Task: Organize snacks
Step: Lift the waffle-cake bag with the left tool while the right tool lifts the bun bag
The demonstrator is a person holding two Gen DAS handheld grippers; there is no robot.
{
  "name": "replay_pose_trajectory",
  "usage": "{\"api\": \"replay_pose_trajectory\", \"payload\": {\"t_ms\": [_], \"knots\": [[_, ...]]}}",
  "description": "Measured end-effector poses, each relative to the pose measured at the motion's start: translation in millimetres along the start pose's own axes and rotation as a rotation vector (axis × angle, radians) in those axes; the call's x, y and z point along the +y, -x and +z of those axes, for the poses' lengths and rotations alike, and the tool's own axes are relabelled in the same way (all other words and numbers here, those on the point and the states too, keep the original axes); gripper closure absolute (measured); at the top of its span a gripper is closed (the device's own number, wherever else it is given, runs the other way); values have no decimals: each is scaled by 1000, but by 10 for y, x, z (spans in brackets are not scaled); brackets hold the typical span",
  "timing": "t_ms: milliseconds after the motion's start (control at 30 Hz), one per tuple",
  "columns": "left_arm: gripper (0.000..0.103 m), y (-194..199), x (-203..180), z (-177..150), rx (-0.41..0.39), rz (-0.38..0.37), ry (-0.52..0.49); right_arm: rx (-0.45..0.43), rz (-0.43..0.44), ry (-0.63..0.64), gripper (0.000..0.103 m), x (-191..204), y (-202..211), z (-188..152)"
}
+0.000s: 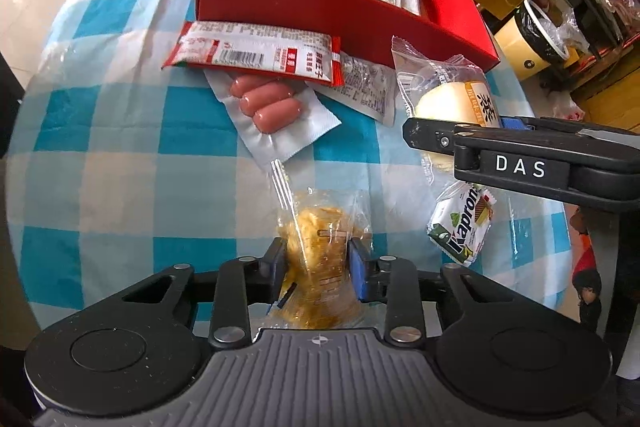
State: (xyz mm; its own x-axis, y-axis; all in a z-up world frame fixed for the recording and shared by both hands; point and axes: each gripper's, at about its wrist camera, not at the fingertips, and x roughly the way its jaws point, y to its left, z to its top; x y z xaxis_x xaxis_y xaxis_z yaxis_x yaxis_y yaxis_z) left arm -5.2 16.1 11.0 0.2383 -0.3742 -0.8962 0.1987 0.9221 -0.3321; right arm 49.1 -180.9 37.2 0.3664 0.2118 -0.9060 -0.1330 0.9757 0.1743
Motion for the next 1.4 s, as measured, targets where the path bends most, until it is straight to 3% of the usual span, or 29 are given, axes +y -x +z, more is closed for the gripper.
{"api": "replay_pose_trajectory", "payload": {"t_ms": [300,467,533,600,667,733,933,1067,1167,1267,1300,1400], "knots": [[68,123,-32,68,-40,34,-32,-26,5,2,49,3,71,15],[64,57,-78,36,-28,45,-73,-23,12,0,49,4,71,15],[51,-25,-92,44,-15,38,-88,-19,13,-2,49,1,66,12],[25,-127,-89,40,6,71,-105,-15,12,-5,49,-9,52,14],[23,-237,-81,23,14,128,-135,-11,10,-7,49,-22,38,12],[13,-326,-70,20,32,140,-149,-9,11,-9,49,-31,31,13],[13,-310,-197,27,18,177,-234,-12,20,-5,49,-21,44,27],[7,-485,-142,35,98,116,-193,-12,24,-12,49,-34,49,27],[0,-567,-286,-36,90,170,-251,-11,21,-18,49,-51,50,27],[0,-649,-457,-170,63,263,-342,-13,22,-19,49,-54,58,21],[1,-636,-447,-187,54,259,-336,-13,23,-18,49,-56,64,21],[20,-530,-357,-150,39,258,-270,-21,24,-24,49,-77,85,21]]}}
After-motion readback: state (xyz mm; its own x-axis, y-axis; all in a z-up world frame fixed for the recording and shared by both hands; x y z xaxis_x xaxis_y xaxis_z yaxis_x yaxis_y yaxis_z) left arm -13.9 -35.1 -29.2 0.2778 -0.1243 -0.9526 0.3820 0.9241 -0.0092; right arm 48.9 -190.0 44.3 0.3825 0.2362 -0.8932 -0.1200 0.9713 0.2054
